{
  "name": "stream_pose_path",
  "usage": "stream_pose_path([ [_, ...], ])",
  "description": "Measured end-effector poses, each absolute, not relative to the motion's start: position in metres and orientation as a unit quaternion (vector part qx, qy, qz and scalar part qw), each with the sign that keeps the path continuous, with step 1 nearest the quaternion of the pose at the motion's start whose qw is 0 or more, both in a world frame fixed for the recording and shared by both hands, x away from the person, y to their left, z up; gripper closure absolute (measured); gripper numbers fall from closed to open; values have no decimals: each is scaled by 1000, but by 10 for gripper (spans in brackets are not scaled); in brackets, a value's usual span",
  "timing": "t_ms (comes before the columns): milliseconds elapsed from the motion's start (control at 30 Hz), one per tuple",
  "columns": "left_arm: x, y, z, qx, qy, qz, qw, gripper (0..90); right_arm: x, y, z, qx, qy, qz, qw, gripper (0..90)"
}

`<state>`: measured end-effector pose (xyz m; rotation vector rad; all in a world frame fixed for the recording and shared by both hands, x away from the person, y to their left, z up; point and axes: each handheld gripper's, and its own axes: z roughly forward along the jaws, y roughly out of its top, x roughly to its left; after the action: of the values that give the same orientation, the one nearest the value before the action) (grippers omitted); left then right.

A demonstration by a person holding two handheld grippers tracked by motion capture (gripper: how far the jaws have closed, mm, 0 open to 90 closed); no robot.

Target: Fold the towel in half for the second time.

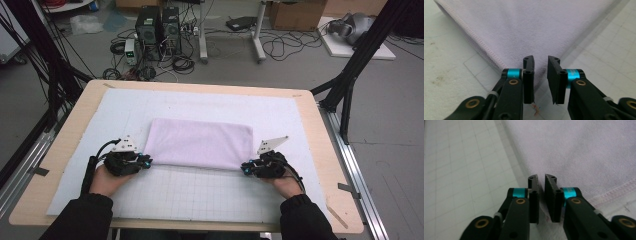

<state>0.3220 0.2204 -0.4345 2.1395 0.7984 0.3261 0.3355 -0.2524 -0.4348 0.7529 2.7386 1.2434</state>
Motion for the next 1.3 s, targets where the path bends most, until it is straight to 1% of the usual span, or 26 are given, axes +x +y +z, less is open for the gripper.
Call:
stream_pose_path([
  [33, 322, 221, -434, 846, 318, 132, 407, 750, 336, -253, -433, 245, 876, 414, 23, 741],
  [100, 324, 221, -434, 848, 321, 136, 400, 775, 336, -254, -430, 244, 863, 442, 23, 738],
  [167, 325, 221, -436, 848, 324, 131, 399, 777, 339, -253, -429, 247, 859, 447, 27, 730],
  [267, 324, 220, -437, 847, 325, 128, 401, 743, 342, -251, -436, 253, 870, 421, 37, 731],
  [300, 323, 220, -436, 846, 324, 129, 404, 731, 343, -252, -439, 256, 872, 416, 32, 725],
  [367, 320, 221, -435, 839, 329, 129, 415, 694, 343, -254, -443, 263, 864, 428, 32, 706],
  [400, 319, 221, -434, 836, 330, 131, 418, 667, 342, -255, -443, 266, 860, 434, 34, 673],
  [467, 316, 220, -433, 832, 334, 135, 421, 635, 342, -257, -442, 274, 856, 437, 46, 569],
  [500, 315, 219, -432, 827, 339, 133, 428, 604, 341, -257, -441, 272, 854, 440, 52, 558],
  [533, 313, 219, -430, 825, 338, 136, 432, 563, 340, -258, -439, 266, 853, 445, 59, 526],
  [600, 308, 219, -426, 820, 334, 145, 441, 535, 336, -258, -436, 268, 846, 455, 74, 440],
  [667, 303, 221, -421, 811, 337, 150, 454, 468, 333, -259, -433, 279, 840, 459, 79, 352],
  [733, 297, 224, -419, 804, 338, 156, 463, 429, 330, -260, -430, 287, 836, 459, 86, 277],
  [833, 290, 231, -420, 800, 341, 162, 466, 398, 323, -262, -426, 293, 830, 464, 103, 205],
  [867, 288, 233, -421, 799, 345, 164, 464, 371, 320, -263, -424, 296, 826, 466, 109, 187],
  [1000, 283, 240, -421, 796, 353, 177, 458, 329, 312, -269, -421, 300, 817, 478, 120, 145],
  [1133, 277, 245, -417, 788, 357, 195, 463, 321, 307, -271, -421, 298, 820, 472, 128, 142],
  [1300, 272, 247, -414, 786, 353, 198, 467, 313, 302, -272, -421, 300, 820, 469, 133, 126],
])
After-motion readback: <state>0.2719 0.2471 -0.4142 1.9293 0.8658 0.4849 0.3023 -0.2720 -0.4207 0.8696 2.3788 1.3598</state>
